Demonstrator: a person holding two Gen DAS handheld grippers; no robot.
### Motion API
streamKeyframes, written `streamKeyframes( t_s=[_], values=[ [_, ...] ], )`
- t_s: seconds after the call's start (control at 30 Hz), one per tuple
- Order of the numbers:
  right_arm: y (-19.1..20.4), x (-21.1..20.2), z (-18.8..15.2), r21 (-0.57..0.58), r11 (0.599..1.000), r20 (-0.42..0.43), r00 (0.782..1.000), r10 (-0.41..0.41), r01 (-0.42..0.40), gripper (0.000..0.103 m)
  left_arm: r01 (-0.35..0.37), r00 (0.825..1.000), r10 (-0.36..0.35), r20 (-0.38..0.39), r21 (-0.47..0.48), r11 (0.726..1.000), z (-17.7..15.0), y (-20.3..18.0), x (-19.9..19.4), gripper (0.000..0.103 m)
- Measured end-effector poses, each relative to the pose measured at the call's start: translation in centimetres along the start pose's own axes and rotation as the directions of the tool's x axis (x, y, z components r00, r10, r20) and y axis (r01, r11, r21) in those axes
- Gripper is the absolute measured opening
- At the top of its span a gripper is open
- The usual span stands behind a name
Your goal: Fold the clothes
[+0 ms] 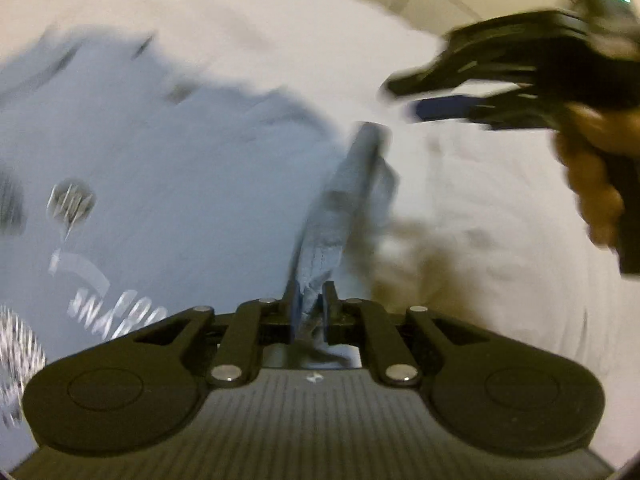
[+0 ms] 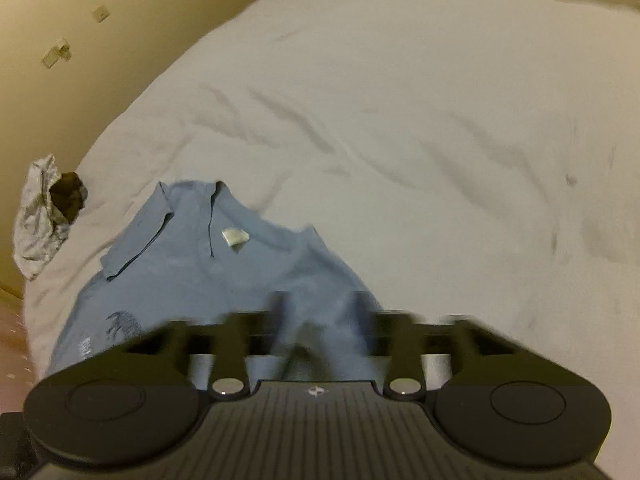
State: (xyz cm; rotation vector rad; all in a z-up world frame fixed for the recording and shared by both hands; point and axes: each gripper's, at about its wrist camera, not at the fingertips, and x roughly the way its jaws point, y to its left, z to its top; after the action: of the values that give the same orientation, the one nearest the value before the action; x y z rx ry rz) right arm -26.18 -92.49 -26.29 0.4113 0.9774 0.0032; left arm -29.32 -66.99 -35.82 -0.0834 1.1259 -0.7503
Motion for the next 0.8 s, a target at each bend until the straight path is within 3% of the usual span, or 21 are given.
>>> streamKeyframes(
  t_s=[0.13, 0.27, 0.4, 0.47, 0.53, 0.6, 0.8],
  values=[
    [-0.1, 0.2, -0.9, -0.005, 1.000, 0.019, 0.999, -0.031, 0.031, 0.047, 0.013, 0.999, -0.015, -0.034, -0.042, 0.999, 0.0, 1.9, 0.5, 0.007],
    [-2.2, 0.8, -3.2, 0.022, 0.996, -0.041, 0.995, -0.086, 0.087, 0.047, 0.051, 0.997, -0.054, -0.048, -0.053, 0.997, 0.3, 2.3, 0.7, 0.011],
    [-3.6, 1.5, -5.3, 0.038, 0.993, -0.085, 0.990, -0.108, 0.112, 0.048, 0.079, 0.995, -0.082, -0.056, -0.053, 0.995, 0.3, 2.3, 0.6, 0.031],
    [-3.0, 2.1, -5.7, 0.000, 0.996, -0.087, 0.992, -0.089, 0.089, 0.048, 0.078, 0.995, -0.079, -0.059, -0.027, 0.997, 0.2, 2.1, 0.9, 0.035],
    [-1.3, 3.5, -5.6, -0.067, 0.996, -0.113, 0.992, -0.065, 0.057, 0.035, 0.037, 0.997, -0.035, -0.068, 0.030, 0.999, 0.4, 1.6, 1.4, 0.034],
    [0.4, 4.9, -5.5, -0.133, 0.991, -0.140, 0.989, -0.042, 0.023, 0.029, -0.015, 0.997, 0.020, -0.076, 0.068, 0.998, 0.5, 1.4, 1.7, 0.026],
    [4.9, 9.9, -6.6, -0.248, 0.965, -0.286, 0.958, 0.013, -0.088, 0.029, -0.063, 0.997, 0.062, -0.052, -0.021, 0.998, 0.5, 3.4, 0.1, 0.022]
  ],
)
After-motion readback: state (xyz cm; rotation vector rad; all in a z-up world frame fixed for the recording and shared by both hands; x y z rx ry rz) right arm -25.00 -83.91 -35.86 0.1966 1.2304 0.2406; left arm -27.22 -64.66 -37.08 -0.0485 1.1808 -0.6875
